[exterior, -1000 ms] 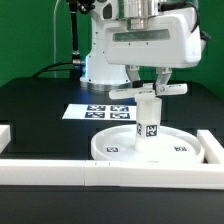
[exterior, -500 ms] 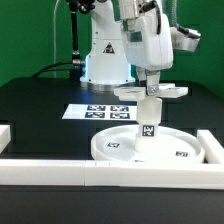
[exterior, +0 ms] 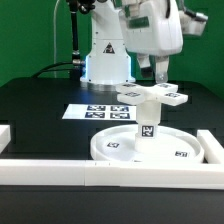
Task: Assemble round table
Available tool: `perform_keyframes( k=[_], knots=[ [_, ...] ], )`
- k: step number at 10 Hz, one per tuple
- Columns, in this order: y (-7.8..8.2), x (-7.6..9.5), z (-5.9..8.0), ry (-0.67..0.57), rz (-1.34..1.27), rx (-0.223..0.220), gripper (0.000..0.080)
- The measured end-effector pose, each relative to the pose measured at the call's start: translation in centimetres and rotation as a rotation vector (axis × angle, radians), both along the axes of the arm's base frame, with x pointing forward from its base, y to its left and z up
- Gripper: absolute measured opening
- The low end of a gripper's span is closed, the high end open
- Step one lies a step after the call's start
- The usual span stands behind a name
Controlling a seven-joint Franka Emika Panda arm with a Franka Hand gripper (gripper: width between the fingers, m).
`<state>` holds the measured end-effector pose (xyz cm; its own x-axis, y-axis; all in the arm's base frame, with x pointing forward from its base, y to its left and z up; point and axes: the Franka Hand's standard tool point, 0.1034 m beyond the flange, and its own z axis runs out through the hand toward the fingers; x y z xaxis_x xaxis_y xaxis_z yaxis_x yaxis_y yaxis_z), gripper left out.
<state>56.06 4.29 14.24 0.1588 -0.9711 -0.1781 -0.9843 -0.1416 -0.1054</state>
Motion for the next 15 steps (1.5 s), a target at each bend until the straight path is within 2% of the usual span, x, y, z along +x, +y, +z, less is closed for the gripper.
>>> perform_keyframes(
  k=[2,3,4,6,11,15],
  knots=[
    [0.0,-0.1,-0.5,-0.002,0.029,-0.007,0.0649],
    [0.4,-0.2,-0.8,-0.003,0.089,-0.024,0.0649],
    [0.7,-0.3,-1.0,-0.025,0.263,-0.053,0.0649],
    [0.8,-0.5,-1.4,-0.054,0.566,-0.063,0.0649],
    [0.8,-0.7,-1.7,-0.103,0.894,-0.073,0.0649],
    [0.5,-0.5,-1.5,-0.165,1.435,-0.132,0.0649]
  ],
)
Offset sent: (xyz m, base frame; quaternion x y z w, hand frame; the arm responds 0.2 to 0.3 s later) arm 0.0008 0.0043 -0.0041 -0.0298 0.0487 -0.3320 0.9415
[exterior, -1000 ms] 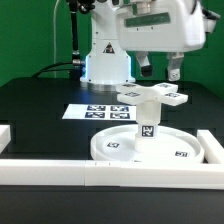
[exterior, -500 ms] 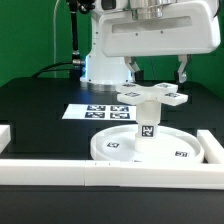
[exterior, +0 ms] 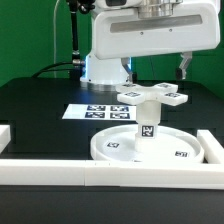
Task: Assemble round table
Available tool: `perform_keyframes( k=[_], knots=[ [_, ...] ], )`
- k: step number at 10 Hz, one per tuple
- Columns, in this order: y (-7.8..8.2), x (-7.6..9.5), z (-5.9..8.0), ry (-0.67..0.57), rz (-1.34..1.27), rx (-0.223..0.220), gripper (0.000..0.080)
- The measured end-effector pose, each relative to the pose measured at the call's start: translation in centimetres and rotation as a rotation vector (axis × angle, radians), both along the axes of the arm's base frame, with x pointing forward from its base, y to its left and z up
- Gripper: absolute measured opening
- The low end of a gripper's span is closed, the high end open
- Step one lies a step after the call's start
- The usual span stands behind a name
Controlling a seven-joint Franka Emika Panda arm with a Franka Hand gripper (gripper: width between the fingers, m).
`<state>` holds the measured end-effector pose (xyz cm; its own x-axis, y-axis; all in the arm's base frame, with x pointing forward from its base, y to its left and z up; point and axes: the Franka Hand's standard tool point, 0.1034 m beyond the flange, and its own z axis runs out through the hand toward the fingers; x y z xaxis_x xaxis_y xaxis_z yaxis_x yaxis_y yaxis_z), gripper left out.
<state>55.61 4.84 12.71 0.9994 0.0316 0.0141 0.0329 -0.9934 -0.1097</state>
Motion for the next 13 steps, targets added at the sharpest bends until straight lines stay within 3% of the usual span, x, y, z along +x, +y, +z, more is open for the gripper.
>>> perform_keyframes(
  k=[4,8,13],
  knots=[
    [-0.22,0.08,-0.01,-0.028,0.245,-0.004,0.0649],
    [-0.2,0.79,0.37,-0.083,0.714,-0.071,0.0649],
    [-0.74,0.71,0.11,-0.088,1.048,-0.101,0.0649]
  ],
)
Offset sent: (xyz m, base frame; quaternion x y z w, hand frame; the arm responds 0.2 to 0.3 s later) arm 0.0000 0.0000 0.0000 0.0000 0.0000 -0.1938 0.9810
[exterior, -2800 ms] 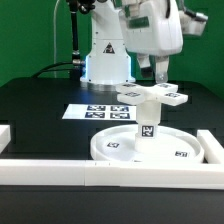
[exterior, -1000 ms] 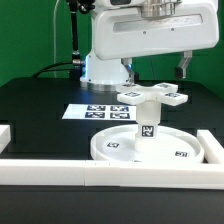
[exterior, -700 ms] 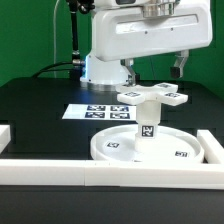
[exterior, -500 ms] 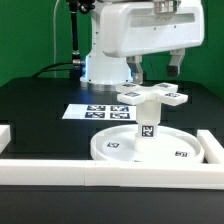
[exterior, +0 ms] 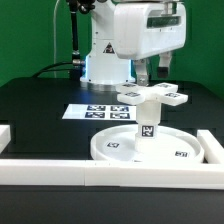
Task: Assemble round table
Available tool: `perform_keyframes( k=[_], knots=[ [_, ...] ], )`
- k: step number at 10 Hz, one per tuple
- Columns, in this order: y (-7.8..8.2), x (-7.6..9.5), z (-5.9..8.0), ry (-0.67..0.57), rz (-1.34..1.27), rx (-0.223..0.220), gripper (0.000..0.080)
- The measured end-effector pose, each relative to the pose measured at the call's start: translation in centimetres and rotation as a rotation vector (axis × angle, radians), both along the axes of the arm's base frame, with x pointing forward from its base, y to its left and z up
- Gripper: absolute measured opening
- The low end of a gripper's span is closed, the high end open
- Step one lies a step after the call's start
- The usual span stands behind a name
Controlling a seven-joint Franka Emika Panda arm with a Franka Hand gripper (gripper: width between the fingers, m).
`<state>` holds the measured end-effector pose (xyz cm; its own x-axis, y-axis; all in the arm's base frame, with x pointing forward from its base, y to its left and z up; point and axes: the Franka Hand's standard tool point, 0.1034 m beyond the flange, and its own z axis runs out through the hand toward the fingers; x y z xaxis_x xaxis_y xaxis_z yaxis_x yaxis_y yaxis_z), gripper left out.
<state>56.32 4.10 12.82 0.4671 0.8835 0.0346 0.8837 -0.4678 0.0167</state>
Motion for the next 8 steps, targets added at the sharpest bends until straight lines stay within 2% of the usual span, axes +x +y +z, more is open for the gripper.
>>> perform_keyframes(
  k=[4,8],
  knots=[
    [-0.2,-0.2,-0.5,0.008,0.35,-0.066,0.0649],
    [-0.5,-0.5,-1.2,0.025,0.45,-0.087,0.0649]
  ],
)
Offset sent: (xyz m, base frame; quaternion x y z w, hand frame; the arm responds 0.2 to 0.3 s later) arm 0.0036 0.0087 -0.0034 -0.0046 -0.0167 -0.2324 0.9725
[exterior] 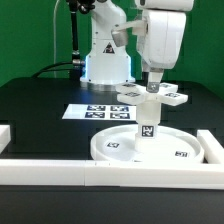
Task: Assemble round table
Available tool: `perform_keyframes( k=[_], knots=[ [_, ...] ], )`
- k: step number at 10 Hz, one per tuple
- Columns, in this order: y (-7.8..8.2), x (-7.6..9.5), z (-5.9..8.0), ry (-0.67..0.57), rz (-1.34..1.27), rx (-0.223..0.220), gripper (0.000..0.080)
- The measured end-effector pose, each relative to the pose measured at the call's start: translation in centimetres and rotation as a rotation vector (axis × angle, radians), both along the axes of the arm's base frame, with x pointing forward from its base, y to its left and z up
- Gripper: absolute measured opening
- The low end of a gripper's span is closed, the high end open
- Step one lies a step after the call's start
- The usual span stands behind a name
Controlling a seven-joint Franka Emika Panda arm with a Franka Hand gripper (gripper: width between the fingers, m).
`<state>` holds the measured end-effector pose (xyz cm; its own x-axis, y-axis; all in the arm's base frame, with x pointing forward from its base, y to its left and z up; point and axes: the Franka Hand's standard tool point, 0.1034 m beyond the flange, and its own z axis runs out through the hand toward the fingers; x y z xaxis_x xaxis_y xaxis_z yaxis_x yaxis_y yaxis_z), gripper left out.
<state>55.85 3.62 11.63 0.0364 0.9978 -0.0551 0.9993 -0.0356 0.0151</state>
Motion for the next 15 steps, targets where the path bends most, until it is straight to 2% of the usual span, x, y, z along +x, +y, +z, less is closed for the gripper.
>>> perform_keyframes(
  k=[7,10,11,15],
  knots=[
    [0.4,-0.2,-1.2,0.023,-0.011,-0.005,0.0649],
    [0.3,-0.2,-1.3,0.023,-0.005,-0.01,0.0637],
    [0.3,-0.2,-1.3,0.023,-0.006,-0.01,0.0454],
    [0.2,-0.2,-1.3,0.02,-0.053,-0.01,0.0442]
  ],
)
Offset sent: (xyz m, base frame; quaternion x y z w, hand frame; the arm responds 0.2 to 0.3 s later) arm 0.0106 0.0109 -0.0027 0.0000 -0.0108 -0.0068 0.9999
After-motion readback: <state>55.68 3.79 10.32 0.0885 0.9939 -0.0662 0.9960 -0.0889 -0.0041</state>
